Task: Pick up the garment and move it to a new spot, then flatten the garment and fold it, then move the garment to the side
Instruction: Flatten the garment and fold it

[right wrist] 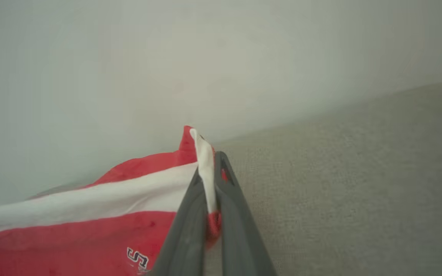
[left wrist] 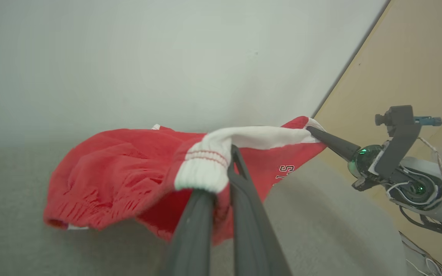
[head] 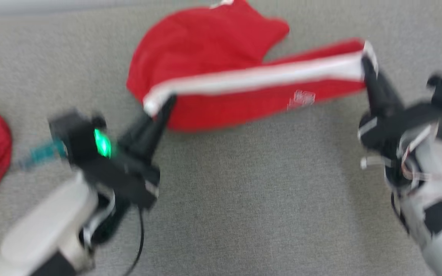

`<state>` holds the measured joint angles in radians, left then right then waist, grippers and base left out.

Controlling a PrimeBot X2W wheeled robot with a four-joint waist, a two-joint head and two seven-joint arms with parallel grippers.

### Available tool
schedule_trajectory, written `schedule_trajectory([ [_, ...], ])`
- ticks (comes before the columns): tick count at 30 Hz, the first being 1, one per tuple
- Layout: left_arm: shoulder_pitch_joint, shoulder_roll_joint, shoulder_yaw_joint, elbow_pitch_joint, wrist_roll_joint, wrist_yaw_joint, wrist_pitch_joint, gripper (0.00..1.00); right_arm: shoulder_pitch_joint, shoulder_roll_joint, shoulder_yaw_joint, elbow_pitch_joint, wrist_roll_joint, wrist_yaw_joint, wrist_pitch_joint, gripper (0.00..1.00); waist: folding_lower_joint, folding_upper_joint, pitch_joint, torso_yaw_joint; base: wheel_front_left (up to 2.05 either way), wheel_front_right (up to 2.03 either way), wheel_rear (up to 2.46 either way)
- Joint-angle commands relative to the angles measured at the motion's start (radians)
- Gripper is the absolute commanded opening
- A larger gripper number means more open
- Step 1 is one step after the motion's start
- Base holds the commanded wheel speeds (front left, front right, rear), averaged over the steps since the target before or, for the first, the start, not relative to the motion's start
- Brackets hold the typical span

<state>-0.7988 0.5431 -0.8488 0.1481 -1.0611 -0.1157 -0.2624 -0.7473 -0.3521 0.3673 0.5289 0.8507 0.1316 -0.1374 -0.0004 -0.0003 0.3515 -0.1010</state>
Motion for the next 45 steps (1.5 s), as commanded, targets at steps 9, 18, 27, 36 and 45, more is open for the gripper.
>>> schedule_trajectory([
  [9,0.32,-0.032,0.067,-0.046,0.086,0.005,-0.003,0.0,0.318,0.023,-0.11,-0.143,0.023,-0.002,0.046,0.0,0.0004,0.0003,-0.105,0.006,0.0,0.0,0.0],
  [18,0.53,-0.066,0.083,-0.014,0.215,-0.011,-0.003,0.0,0.647,0.101,-0.251,-0.282,-0.017,-0.002,0.112,0.0,0.0004,0.0003,-0.186,0.042,0.0,0.0,0.0],
  [27,0.626,-0.092,0.121,-0.006,0.267,-0.014,-0.004,0.0,0.867,0.206,-0.367,-0.434,-0.069,-0.002,0.204,0.0,0.0004,0.0003,-0.22,0.067,0.0,0.0,0.0],
  [36,0.591,-0.124,0.135,-0.047,0.313,-0.014,-0.004,0.0,0.807,0.228,-0.437,-0.529,-0.105,-0.002,0.28,0.0,0.0004,0.0003,-0.21,0.112,0.0,0.0,0.0],
  [45,0.455,-0.144,0.097,-0.05,0.319,-0.014,-0.003,0.0,0.574,0.185,-0.437,-0.475,-0.127,-0.002,0.337,0.0,0.0004,0.0003,-0.187,0.17,0.0,0.0,0.0],
])
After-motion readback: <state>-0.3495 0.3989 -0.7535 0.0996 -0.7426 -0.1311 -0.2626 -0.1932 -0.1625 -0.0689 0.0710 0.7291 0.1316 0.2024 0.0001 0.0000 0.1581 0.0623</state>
